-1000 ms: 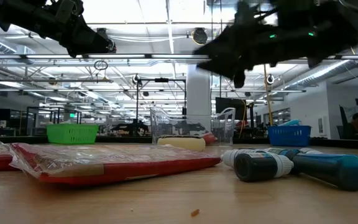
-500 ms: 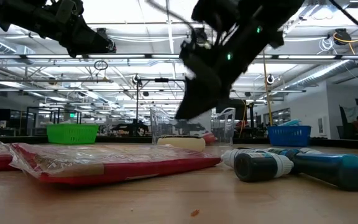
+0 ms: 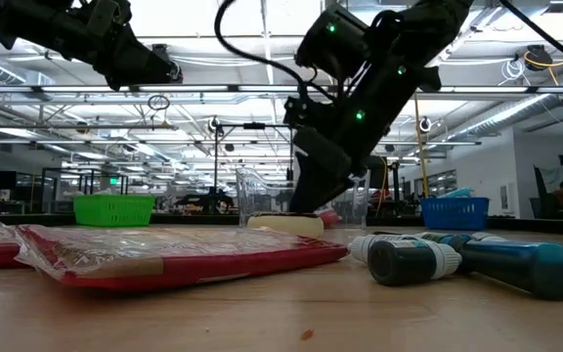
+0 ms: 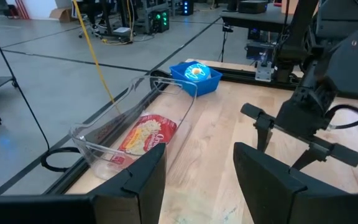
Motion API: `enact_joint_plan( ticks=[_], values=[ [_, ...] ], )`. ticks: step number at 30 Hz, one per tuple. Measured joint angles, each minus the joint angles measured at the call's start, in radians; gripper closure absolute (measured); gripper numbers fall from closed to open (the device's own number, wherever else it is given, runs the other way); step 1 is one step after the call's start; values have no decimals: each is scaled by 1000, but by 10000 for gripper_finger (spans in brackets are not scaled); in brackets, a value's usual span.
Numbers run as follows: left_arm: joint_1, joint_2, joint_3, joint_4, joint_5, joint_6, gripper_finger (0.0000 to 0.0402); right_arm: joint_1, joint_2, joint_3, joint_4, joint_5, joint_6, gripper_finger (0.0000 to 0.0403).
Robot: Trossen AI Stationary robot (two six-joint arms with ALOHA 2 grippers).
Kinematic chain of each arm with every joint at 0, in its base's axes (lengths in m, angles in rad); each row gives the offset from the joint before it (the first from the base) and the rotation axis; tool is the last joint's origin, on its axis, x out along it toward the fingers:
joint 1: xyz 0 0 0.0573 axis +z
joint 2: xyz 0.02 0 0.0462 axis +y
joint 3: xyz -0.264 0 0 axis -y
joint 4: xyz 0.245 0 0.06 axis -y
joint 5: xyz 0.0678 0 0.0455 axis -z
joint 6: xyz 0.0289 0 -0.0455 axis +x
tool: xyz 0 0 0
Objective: Pick & Place Food Item
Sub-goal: Put the black donut into the blue bin
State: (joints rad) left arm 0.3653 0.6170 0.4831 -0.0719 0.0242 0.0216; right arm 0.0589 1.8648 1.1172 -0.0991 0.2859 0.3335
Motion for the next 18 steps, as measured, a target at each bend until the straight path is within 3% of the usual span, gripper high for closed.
enact_joint_plan(
  ticks=[5,12,18],
  values=[
    [0,0,0,0,0,0,215,0,-1,0,-31,-21,50,180],
    [0,0,0,0,0,0,215,-2,-1,0,-20,-232,125,187],
    [0,0,0,0,0,0,215,-2,-1,0,-20,-262,109,188]
  ],
)
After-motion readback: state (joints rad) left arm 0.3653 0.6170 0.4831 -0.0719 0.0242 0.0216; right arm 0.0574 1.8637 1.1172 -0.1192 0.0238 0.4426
